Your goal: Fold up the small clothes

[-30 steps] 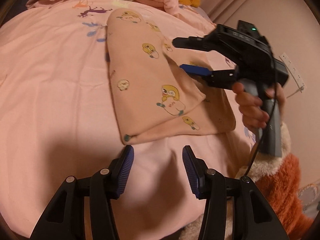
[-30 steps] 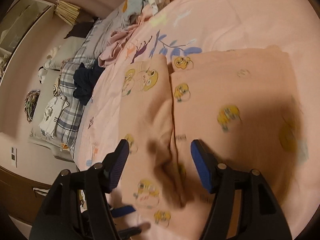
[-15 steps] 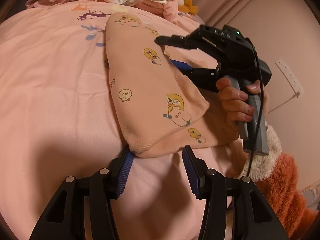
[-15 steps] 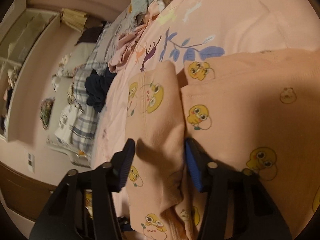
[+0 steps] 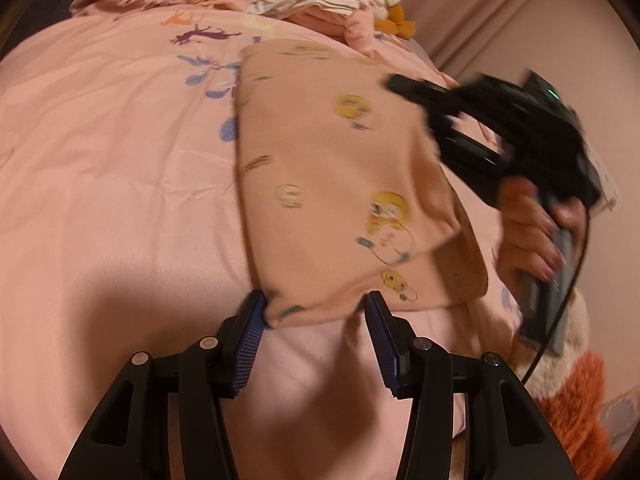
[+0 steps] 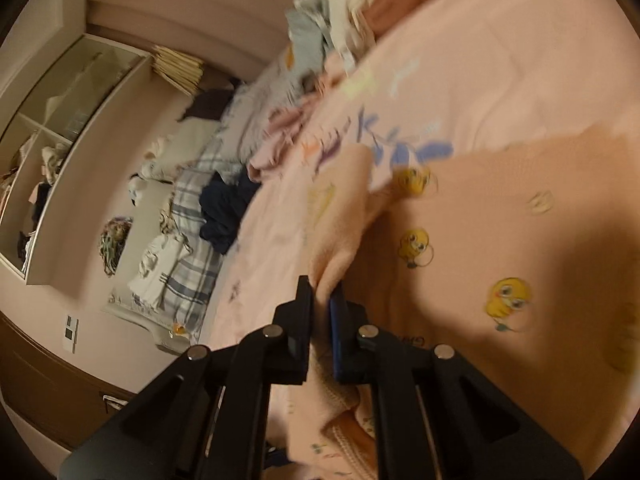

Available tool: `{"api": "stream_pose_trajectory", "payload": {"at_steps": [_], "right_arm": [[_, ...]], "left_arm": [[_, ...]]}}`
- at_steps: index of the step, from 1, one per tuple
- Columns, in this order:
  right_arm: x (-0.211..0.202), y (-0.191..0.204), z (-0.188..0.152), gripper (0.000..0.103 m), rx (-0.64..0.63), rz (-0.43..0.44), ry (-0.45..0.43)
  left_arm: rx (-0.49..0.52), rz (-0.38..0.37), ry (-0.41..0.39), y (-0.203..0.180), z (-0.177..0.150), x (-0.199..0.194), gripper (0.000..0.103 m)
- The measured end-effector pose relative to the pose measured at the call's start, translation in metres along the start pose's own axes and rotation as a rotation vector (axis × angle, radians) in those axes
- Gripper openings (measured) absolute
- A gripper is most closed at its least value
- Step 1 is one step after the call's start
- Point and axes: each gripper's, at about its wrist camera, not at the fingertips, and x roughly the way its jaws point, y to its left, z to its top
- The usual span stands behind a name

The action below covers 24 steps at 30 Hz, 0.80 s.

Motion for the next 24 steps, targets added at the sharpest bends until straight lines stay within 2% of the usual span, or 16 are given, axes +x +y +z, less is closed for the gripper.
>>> {"api": "stream_pose_trajectory", "payload": {"at_steps": [3,8,14,19,21,24], "right_arm": [[-0.024,-0.001,0.000,0.008,-0.001,0.007,-0.046],[-0.038,-0.025,-0.001,0.008,0.086,-0.010,-0.080],[-0.051,-0.025,-0.006,0.008,0.065,-0.074,-0.080],[-0.073,-0.032,-0.009,0.008,0.062,-0.096,-0.125],[-0.082,-0.039,-0.010,0.008,0.083,-0.096,-0.143],[-0.093,-0.044,-0.010,0.008,0.119,-0.086,-0.158]], "left_arm": [[-0.024,0.037,-0.015,-0.001,-0.002,-0.001,0.047],[0.072,0.174,-0.029,-0.018,-0.008,0.000,0.041],[0.014,0.174,-0.029,-0.009,-0.014,-0.007,0.036],[0.095,0.222,-0.023,-0.026,-0.012,0.003,0.020],[0.140,0.236,-0.013,-0.035,-0.009,0.006,0.010],[0.145,0.246,-0.009,-0.038,-0.006,0.009,0.010]]}}
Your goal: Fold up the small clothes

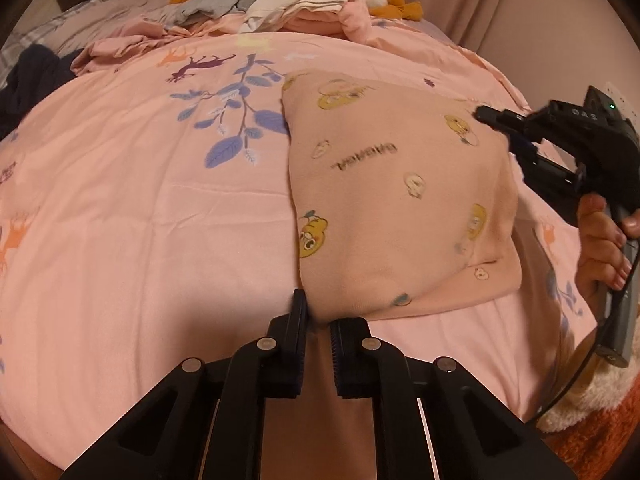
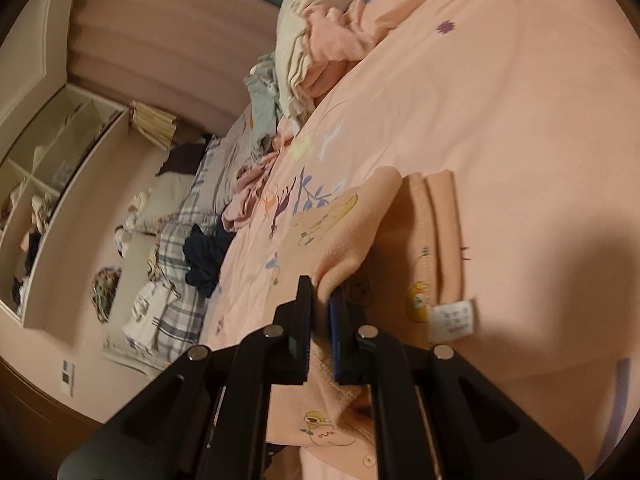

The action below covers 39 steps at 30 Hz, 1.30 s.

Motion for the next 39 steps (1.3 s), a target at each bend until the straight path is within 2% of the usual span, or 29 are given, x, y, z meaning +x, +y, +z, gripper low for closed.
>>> {"api": "stream_pose_trajectory", "payload": {"at_steps": [3,8,11,13,15,17,20,22,24,32,34,36,37,39], "right_arm": [[-0.010,0.000,0.002,0.008,0.001,-0.024,-0.007],[-0.032,0.004,0.004,0.008,0.015,0.025,-0.051],[-0.034,0.007,0.005,0.013,-0.015,0.044,-0.039],[-0.030,0.001,0.003,0.025,-0.001,0.008,-0.009],[-0.029,-0.004,-0.001,0.050,0.015,0.024,0.031],[-0.030,-0.003,-0.008,0.052,-0.001,0.042,0.067],[-0.036,0.004,-0.024,0.052,-0.100,-0.018,0.080],[-0.035,0.003,-0.033,0.052,-0.128,-0.029,0.111],[-0.033,-0.001,-0.040,0.051,-0.122,-0.002,0.139],[-0.010,-0.012,-0.058,0.038,-0.145,-0.076,0.221],[-0.003,-0.012,-0.063,0.032,-0.152,-0.100,0.227],[0.003,-0.010,-0.067,0.010,-0.192,-0.159,0.205],[0.005,-0.009,-0.068,0.010,-0.197,-0.172,0.191],[0.003,-0.010,-0.068,0.009,-0.183,-0.138,0.170]], "left_arm": [[-0.003,-0.006,0.007,0.003,0.001,0.001,0.010],[0.000,-0.001,0.016,0.005,0.001,0.003,0.010],[0.082,0.035,0.003,-0.004,-0.003,0.003,0.010],[0.105,0.043,-0.005,-0.006,-0.007,0.003,0.010],[0.111,0.037,-0.011,-0.005,-0.007,0.003,0.010],[0.070,0.003,-0.004,0.002,-0.005,0.004,0.010],[-0.007,-0.059,0.014,0.014,-0.001,0.006,0.010],[-0.040,-0.088,0.033,0.019,0.002,0.008,0.010],[-0.043,-0.091,0.039,0.018,0.003,0.008,0.010],[-0.006,-0.048,0.019,0.008,0.002,0.010,0.010],[-0.008,-0.048,0.018,0.008,0.002,0.011,0.010],[-0.013,-0.049,0.016,0.008,0.002,0.010,0.010],[-0.019,-0.050,0.015,0.009,0.002,0.011,0.010],[-0.025,-0.050,0.017,0.009,0.003,0.011,0.010]]}}
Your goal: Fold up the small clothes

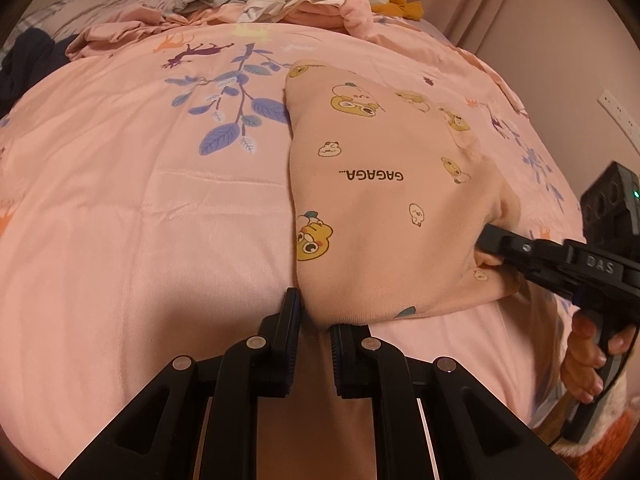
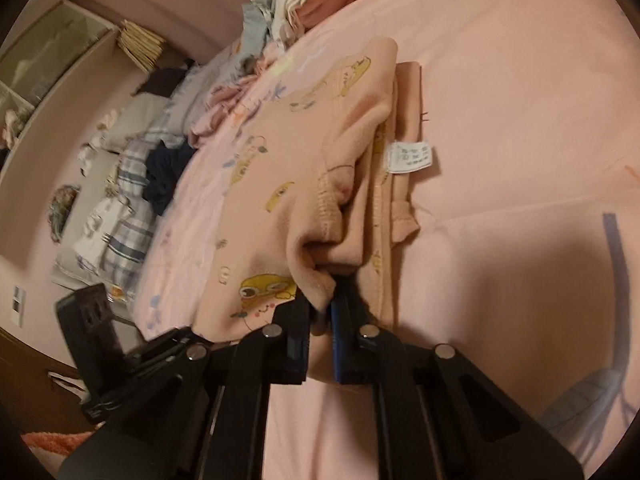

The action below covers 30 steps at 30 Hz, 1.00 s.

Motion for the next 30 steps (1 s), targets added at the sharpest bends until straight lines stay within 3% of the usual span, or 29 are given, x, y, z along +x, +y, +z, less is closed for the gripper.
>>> {"api": "stream_pose_trajectory", "payload": {"at_steps": [8,16,19,23,27,30], "right_arm": [[-0.056,-0.001,-0.007,0.007,-0.023,0.121,-0.118],[-0.038,-0.016,-0.022,0.004,-0.016,-0.033,-0.019],[-0.035,-0.014,-0.022,0.004,-0.026,-0.053,-0.008],[-0.036,-0.001,-0.016,0.005,-0.090,-0.189,0.034],[-0.044,0.012,-0.008,0.007,-0.112,-0.308,0.043],[-0.054,0.024,-0.002,0.008,-0.148,-0.408,0.020]], "left_arm": [[-0.009,0.023,0.018,-0.003,0.005,0.000,0.010],[0.027,0.056,0.004,-0.007,0.002,0.002,0.010],[0.050,0.065,0.005,-0.009,0.001,0.001,0.010],[0.066,0.106,0.071,-0.010,0.000,-0.008,0.010],[0.024,0.036,0.148,-0.002,0.001,-0.028,0.006],[0.016,-0.033,0.136,0.000,0.002,-0.054,0.006]]}}
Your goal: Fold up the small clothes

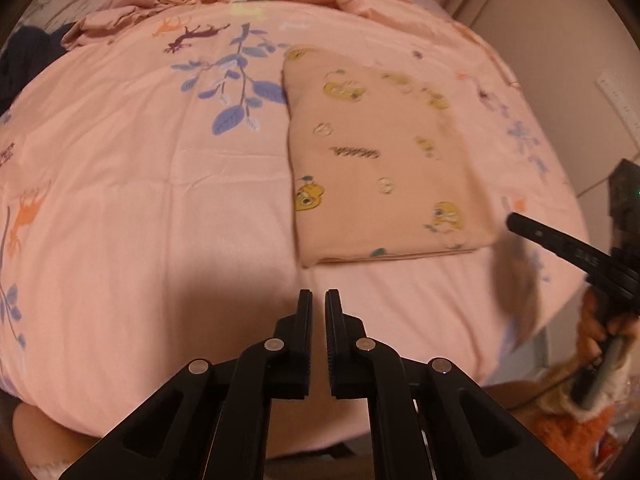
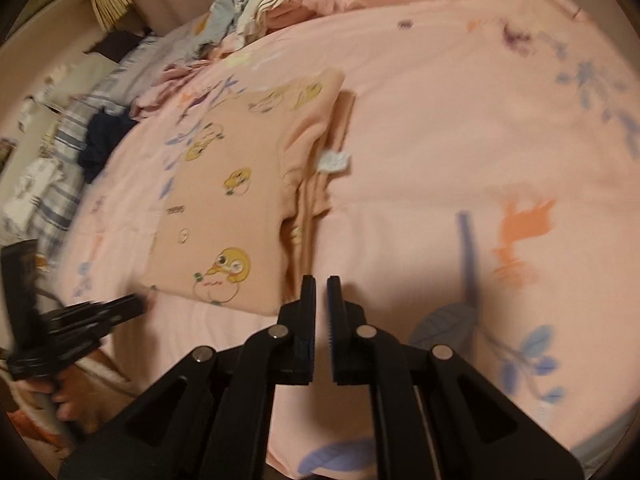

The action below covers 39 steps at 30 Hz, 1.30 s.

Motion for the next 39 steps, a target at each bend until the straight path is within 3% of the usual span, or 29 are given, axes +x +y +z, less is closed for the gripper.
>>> {"api": "stream_pose_trajectory", "payload": {"at_steps": [4,5,7,11,14,17,21,26,30,35,39], "right_arm": [[-0.018,-0.002,0.011,0.009,0.043,0.027,-0.050],[-0.021,-0.001,0.012,0.009,0.043,0.037,-0.076],[-0.019,0.007,0.017,0.009,0.030,0.086,-0.106],[0.004,0.029,0.017,0.008,-0.003,0.182,-0.087],[0.032,0.037,0.010,0.008,-0.041,0.160,-0.014],[0.050,0.031,-0.001,0.000,-0.031,0.066,0.074],[0.041,0.028,-0.009,0.000,-0.033,0.070,0.073],[0.042,0.037,-0.013,0.000,-0.090,0.009,0.074],[0.040,0.033,-0.011,0.000,-0.070,0.003,0.089],[0.022,0.035,-0.005,0.007,-0.048,0.027,0.079],[0.005,0.036,0.026,0.007,-0.041,0.029,-0.005]], "left_arm": [[0.043,0.012,-0.162,-0.011,0.006,-0.033,0.006],[0.064,0.007,-0.227,-0.016,0.012,-0.036,0.006],[0.102,-0.002,-0.281,-0.021,0.022,-0.028,0.006],[0.079,-0.027,-0.153,-0.020,0.036,0.022,0.006],[0.058,-0.014,-0.043,-0.010,0.023,0.057,0.006],[0.072,-0.026,-0.085,-0.005,0.009,0.050,0.006],[0.036,-0.029,-0.080,-0.001,0.004,0.048,0.005],[0.090,0.028,-0.088,-0.011,-0.004,0.047,0.006],[0.072,0.015,-0.068,-0.004,-0.005,0.043,0.006],[0.070,-0.059,-0.096,-0.002,0.010,0.024,0.006],[0.089,-0.070,-0.190,-0.002,0.055,0.003,0.006]]}}
